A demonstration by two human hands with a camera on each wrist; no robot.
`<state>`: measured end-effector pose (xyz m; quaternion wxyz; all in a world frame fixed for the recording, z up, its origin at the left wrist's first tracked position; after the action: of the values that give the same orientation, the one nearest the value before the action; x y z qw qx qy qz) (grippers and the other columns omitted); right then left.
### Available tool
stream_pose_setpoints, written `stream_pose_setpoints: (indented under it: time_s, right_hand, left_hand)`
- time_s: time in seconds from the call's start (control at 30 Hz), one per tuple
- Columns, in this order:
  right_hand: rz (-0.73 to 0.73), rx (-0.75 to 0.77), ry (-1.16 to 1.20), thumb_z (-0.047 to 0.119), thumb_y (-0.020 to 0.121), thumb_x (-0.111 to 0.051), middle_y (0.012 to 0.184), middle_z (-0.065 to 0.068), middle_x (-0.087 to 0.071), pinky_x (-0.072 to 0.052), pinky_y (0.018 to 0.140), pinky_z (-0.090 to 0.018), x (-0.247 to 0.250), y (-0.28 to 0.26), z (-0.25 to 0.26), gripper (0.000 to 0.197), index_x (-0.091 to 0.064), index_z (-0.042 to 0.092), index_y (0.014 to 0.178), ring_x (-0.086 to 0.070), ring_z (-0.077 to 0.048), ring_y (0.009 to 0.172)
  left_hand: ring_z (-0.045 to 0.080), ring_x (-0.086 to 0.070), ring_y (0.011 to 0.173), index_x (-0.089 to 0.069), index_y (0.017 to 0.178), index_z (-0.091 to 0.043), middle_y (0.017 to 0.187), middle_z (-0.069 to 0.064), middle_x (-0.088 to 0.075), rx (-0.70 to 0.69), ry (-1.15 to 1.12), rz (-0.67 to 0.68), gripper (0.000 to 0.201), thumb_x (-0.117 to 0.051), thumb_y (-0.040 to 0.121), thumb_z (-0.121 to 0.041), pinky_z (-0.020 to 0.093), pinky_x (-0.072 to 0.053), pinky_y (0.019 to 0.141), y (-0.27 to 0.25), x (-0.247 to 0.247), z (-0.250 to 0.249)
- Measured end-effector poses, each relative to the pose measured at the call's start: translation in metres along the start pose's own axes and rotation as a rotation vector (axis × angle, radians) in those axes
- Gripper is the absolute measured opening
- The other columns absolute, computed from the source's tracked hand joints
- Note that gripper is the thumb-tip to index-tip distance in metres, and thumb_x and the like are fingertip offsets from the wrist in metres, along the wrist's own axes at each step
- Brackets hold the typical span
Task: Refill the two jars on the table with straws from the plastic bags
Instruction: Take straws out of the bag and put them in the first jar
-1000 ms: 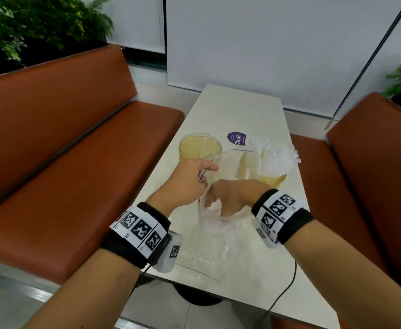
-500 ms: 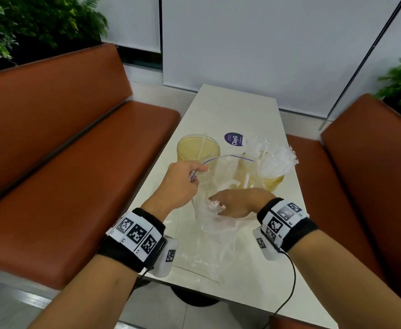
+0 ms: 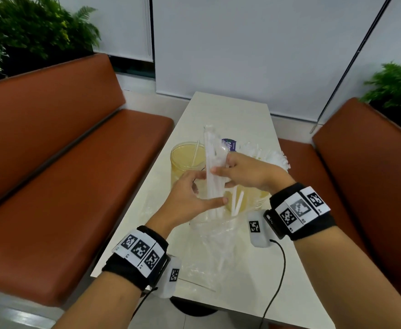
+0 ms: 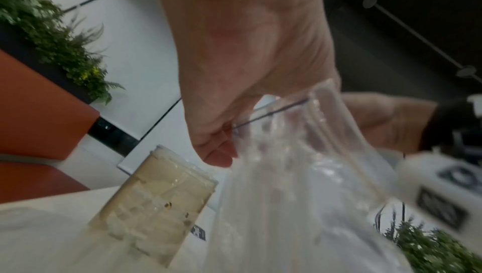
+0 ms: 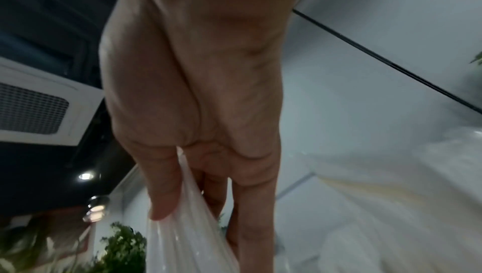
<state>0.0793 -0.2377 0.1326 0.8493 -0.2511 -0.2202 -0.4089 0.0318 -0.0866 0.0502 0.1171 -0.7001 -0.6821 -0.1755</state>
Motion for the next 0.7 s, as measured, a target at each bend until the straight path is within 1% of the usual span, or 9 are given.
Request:
stream_pose_setpoints:
  time_s: [0.1,0.17,0.23,0.33,0.43,0.5,0.57,0.63,0.7]
  right_hand:
    - [-0.024,0.051,0.043,0.025,0.105,-0.052,0.107,0.003,-0.075,-0.058,0.095,-0.041,0.004,0.002,0.014,0.016,-0.067,0.019,0.109,-0.071,-0.015,0.105]
    - [-0.047,0.088,0.046,0.023,0.105,-0.053,0.104,0.002,-0.073,-0.06,0.091,-0.043,0.001,0.002,0.022,0.013,-0.066,0.021,0.103,-0.071,-0.017,0.103]
    - [-0.102,0.105,0.024,0.023,0.103,-0.056,0.109,-0.003,-0.072,-0.061,0.087,-0.045,-0.002,0.003,0.027,0.014,-0.065,0.014,0.109,-0.071,-0.021,0.103]
    - [-0.216,0.178,-0.052,0.024,0.089,-0.076,0.113,-0.002,-0.071,-0.061,0.088,-0.044,0.004,0.005,0.032,0.039,-0.061,0.014,0.123,-0.071,-0.018,0.101]
    - [-0.377,0.341,0.048,0.036,0.072,-0.089,0.119,0.0,-0.067,-0.059,0.093,-0.037,0.018,0.004,0.047,0.072,-0.053,0.025,0.133,-0.07,-0.015,0.104]
    - [-0.497,0.509,0.096,0.038,0.082,-0.081,0.116,0.001,-0.069,-0.056,0.092,-0.029,0.02,0.002,0.067,0.057,-0.056,0.025,0.131,-0.068,-0.011,0.104]
    - [-0.583,0.62,-0.144,0.043,0.094,-0.065,0.109,0.005,-0.072,-0.054,0.089,-0.027,0.013,0.007,0.084,0.033,-0.067,0.023,0.12,-0.067,-0.008,0.102]
    - [-0.592,0.581,-0.564,0.051,0.101,-0.044,0.096,0.005,-0.071,-0.054,0.084,-0.036,0.001,0.016,0.086,0.044,-0.073,0.018,0.097,-0.065,-0.014,0.091]
    - [-0.57,0.496,-0.808,0.046,0.105,-0.036,0.083,0.002,-0.064,-0.053,0.076,-0.044,-0.012,0.024,0.074,0.051,-0.064,0.013,0.078,-0.061,-0.021,0.079]
  left_hand:
    - [0.004,-0.061,0.101,-0.058,0.118,-0.035,0.114,-0.016,-0.065,-0.011,-0.097,-0.027,0.075,-0.093,0.055,-0.053,0.023,-0.053,0.082,0.005,-0.012,-0.005]
    - [0.003,-0.066,0.103,-0.063,0.114,-0.035,0.111,-0.012,-0.072,-0.021,-0.214,-0.059,0.062,-0.094,0.06,-0.043,0.022,-0.055,0.086,0.011,-0.02,-0.006]
    - [0.004,-0.07,0.094,-0.07,0.111,-0.025,0.103,-0.007,-0.076,-0.004,-0.253,-0.132,0.044,-0.089,0.072,-0.031,0.022,-0.056,0.082,0.016,-0.023,-0.007]
    - [0.007,-0.066,0.072,-0.072,0.089,-0.017,0.08,-0.004,-0.072,0.024,-0.192,-0.175,0.013,-0.08,0.083,-0.025,0.023,-0.051,0.068,0.022,-0.025,-0.003]
    - [0.009,-0.061,0.064,-0.069,0.078,-0.014,0.07,-0.003,-0.065,0.018,-0.151,-0.152,0.015,-0.079,0.085,-0.024,0.023,-0.047,0.063,0.023,-0.028,-0.001]
    - [0.011,-0.06,0.063,-0.068,0.076,-0.013,0.069,-0.002,-0.063,0.027,-0.16,-0.128,0.017,-0.079,0.084,-0.023,0.024,-0.049,0.063,0.023,-0.03,-0.001]
    - [0.011,-0.057,0.059,-0.067,0.074,-0.013,0.065,-0.002,-0.061,0.027,-0.17,-0.115,0.018,-0.079,0.084,-0.022,0.026,-0.049,0.06,0.024,-0.032,0.0]
    - [0.011,-0.055,0.057,-0.067,0.074,-0.009,0.063,-0.002,-0.061,-0.01,-0.172,-0.107,0.019,-0.077,0.086,-0.02,0.027,-0.048,0.06,0.023,-0.03,-0.003]
    - [0.01,-0.057,0.061,-0.066,0.074,-0.011,0.067,-0.001,-0.063,-0.004,-0.184,-0.098,0.018,-0.076,0.087,-0.018,0.027,-0.05,0.064,0.022,-0.027,-0.004]
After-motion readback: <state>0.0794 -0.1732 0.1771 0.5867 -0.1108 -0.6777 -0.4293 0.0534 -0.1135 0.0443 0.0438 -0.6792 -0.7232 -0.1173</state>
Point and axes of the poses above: each hand's wrist, its own y-axis towards the middle knuckle, its own x-axis out of the back of the hand, z = x × y, the point moved 2 cm from there along y, towards the middle knuckle
